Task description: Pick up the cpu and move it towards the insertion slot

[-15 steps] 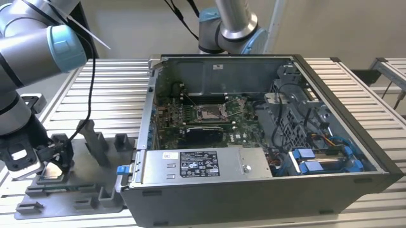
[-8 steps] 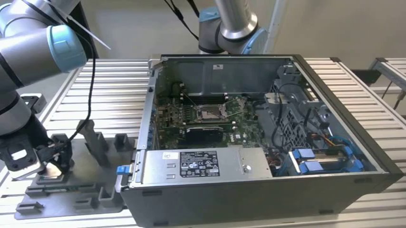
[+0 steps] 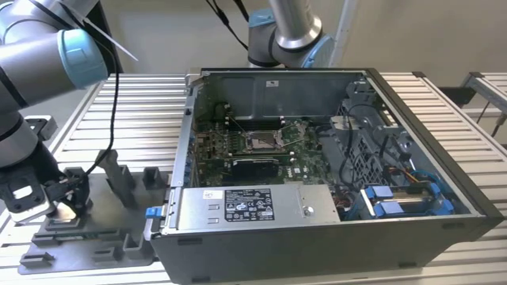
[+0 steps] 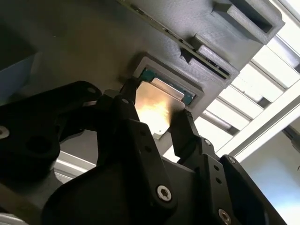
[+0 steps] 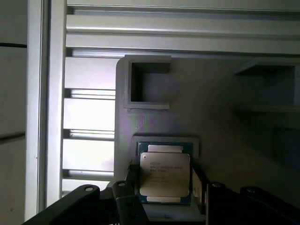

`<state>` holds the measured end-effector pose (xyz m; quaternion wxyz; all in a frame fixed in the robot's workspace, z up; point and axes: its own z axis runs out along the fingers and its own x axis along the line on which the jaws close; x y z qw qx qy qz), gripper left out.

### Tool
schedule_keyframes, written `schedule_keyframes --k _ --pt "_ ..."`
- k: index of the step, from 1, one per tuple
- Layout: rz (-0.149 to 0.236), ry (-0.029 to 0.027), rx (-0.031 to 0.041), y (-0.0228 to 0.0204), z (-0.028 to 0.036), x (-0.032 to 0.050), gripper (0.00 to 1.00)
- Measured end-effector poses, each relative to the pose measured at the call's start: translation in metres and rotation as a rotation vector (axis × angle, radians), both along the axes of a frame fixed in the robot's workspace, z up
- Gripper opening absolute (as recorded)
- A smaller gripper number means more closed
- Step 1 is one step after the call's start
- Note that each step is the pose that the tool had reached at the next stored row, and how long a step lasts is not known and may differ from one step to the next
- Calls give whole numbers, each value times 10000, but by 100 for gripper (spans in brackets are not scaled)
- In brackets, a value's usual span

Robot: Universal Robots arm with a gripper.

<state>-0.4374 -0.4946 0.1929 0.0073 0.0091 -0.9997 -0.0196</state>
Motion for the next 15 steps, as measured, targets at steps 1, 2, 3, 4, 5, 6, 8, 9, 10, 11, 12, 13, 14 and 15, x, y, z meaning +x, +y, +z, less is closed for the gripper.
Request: schedule_keyframes --k 1,2,3,4,5,6,8,9,10,11,12,13,14,15 --pt "-1 9 -1 0 31 0 0" --pt "-1 15 0 0 66 0 0" --pt "-1 25 -2 0 104 -1 0" --pt "-1 33 -1 0 140 0 0" --pt "-1 42 -1 0 180 0 0" --pt "-4 49 -1 0 218 0 0" --pt "-8 63 -2 0 306 0 0" --pt "-10 66 -1 0 350 0 0" --pt "-11 69 -1 0 395 0 0" --pt "-12 73 -2 0 440 -1 0" --pt "-12 73 -1 0 486 0 0" --pt "-13 75 -1 0 530 0 0" --pt "-14 80 -2 0 579 0 0" --pt "-15 82 -1 0 624 0 0"
